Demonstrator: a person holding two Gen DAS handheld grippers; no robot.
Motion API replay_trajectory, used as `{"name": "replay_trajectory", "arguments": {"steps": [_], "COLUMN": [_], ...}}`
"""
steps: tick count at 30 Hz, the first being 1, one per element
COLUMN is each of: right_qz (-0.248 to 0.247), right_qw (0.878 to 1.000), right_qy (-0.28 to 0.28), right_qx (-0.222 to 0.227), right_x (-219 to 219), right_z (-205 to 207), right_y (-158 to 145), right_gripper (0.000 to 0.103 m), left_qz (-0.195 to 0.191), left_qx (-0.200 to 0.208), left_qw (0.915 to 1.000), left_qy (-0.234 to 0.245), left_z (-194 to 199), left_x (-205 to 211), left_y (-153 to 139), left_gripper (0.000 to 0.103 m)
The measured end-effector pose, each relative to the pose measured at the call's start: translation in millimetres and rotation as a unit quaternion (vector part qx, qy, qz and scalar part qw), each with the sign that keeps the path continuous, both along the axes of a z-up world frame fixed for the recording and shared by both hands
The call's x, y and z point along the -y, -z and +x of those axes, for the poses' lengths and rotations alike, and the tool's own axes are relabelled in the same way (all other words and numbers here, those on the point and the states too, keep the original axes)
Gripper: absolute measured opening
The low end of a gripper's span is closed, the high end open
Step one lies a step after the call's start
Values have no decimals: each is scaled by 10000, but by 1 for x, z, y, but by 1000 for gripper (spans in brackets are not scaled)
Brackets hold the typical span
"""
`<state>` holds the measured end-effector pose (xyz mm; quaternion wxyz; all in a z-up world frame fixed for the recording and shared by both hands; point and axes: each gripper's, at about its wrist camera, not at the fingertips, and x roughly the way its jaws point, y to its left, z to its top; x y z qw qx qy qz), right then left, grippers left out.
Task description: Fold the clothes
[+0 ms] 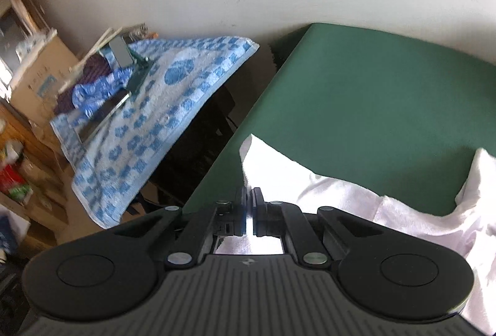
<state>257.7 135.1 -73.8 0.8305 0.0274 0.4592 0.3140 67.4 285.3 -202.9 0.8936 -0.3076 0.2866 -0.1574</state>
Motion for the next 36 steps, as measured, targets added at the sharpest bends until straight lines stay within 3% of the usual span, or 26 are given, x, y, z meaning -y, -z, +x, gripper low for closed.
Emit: {"name": "replay_trajectory", "arguments": {"steps": [3, 5, 7, 8, 10, 13, 16, 17, 18, 19, 25, 29, 32, 36], "right_qz": [410, 681, 770, 781, 777, 599, 615, 672, 758, 878, 974, 746, 726, 1201], "right_qw": [9989, 9970, 9956, 9950, 9941, 9949, 9934, 9923, 9909, 9889, 9875, 9917, 9915, 9838], "right_qy": [136, 252, 396, 472, 610, 707, 803, 832, 860, 886, 740, 768, 750, 732], "right_qx": [-175, -284, -362, -394, -439, -397, -544, -626, -711, -803, -995, -711, -781, -1109], "right_x": [20, 36, 47, 52, 61, 69, 80, 85, 88, 91, 84, 93, 101, 107], "right_z": [5, 6, 8, 9, 11, 11, 14, 15, 16, 18, 20, 15, 15, 22], "right_y": [5, 8, 12, 14, 19, 25, 34, 37, 40, 42, 49, 45, 50, 65], "right_gripper": [2, 2, 2, 2, 2, 4, 12, 24, 45, 51, 51, 50, 50, 43], "left_qz": [-390, -654, -641, -654, -567, -184, 240, 409, 583, 756, 1348, 1851, 2253, 2494], "left_qx": [-196, -345, -473, -550, -575, -422, -204, -152, -102, -53, -122, -66, 59, 135], "left_qw": [9990, 9972, 9968, 9963, 9967, 9989, 9995, 9990, 9980, 9966, 9889, 9813, 9724, 9648], "left_qy": [-47, -81, -109, -106, -82, -63, 23, 119, 226, 333, 609, 514, 609, 818], "left_z": [13, 22, 29, 32, 36, 35, 31, 31, 31, 31, 26, 22, 22, 23], "left_x": [-3, -5, 0, 3, 11, 25, 42, 49, 56, 63, 77, 79, 89, 108], "left_y": [14, 23, 26, 28, 26, 16, 4, 2, -1, -3, 3, 5, 2, 4], "left_gripper": [95, 84, 59, 54, 24, 9, 9, 9, 9, 9, 9, 9, 17, 35]}}
